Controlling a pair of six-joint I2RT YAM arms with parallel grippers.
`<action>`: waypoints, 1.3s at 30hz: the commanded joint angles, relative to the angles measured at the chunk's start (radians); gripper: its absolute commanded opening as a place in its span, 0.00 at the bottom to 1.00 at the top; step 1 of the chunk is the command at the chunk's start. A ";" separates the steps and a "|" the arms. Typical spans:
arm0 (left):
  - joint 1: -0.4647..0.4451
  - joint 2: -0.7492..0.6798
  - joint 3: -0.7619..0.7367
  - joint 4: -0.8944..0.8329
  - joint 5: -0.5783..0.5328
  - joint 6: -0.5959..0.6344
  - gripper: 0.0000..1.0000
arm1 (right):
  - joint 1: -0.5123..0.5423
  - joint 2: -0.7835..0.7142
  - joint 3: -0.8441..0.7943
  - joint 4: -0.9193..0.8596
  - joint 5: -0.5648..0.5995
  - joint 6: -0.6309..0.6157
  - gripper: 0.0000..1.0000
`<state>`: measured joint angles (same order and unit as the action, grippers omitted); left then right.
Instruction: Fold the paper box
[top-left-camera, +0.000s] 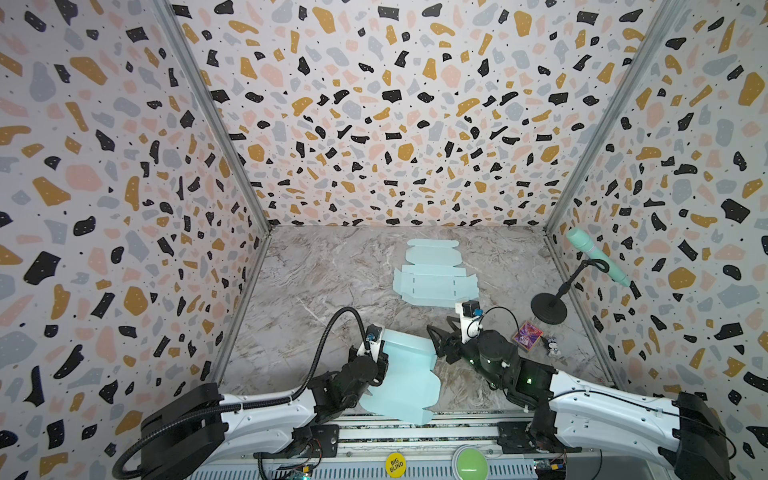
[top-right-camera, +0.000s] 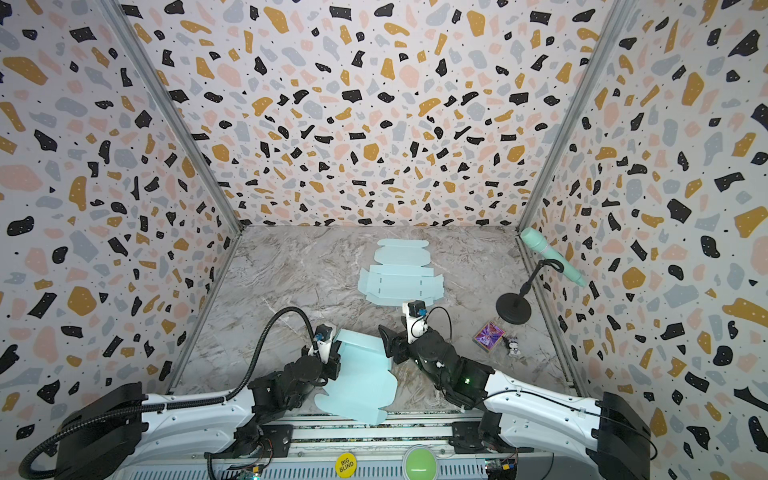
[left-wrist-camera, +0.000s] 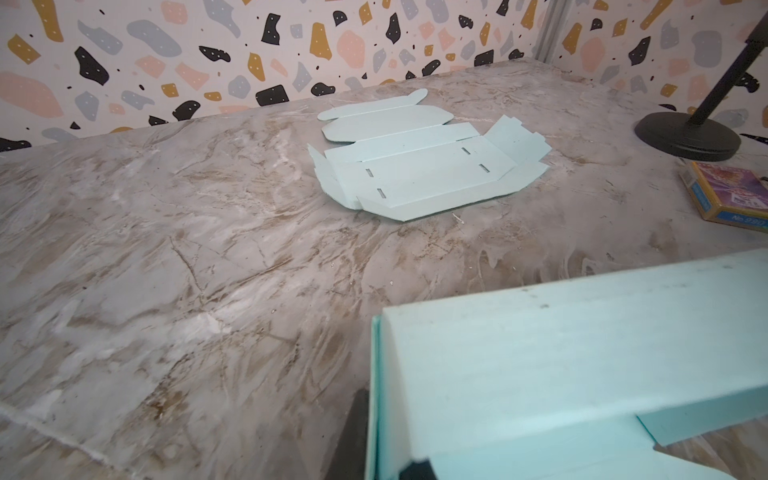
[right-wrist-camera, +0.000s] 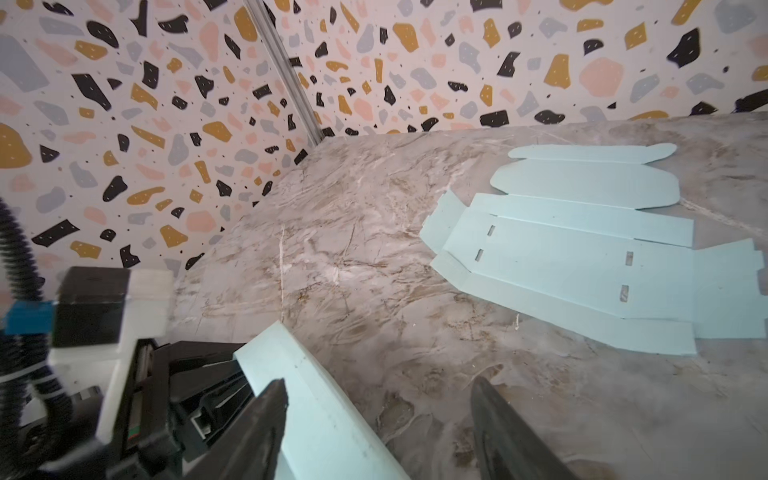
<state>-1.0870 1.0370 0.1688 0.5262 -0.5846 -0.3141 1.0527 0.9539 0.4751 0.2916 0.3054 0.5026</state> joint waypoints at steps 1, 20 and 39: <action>-0.005 -0.018 -0.036 0.128 0.027 0.049 0.02 | -0.021 0.102 0.043 0.036 -0.176 -0.015 0.71; -0.005 0.109 -0.094 0.274 0.012 0.024 0.06 | -0.042 0.465 0.064 0.256 -0.319 0.013 0.64; -0.005 0.066 -0.173 0.331 -0.023 -0.050 0.20 | -0.007 0.447 0.058 0.227 -0.307 0.018 0.64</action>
<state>-1.0885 1.1152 0.0082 0.8162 -0.5999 -0.3443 1.0367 1.4181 0.5266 0.5659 -0.0101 0.5190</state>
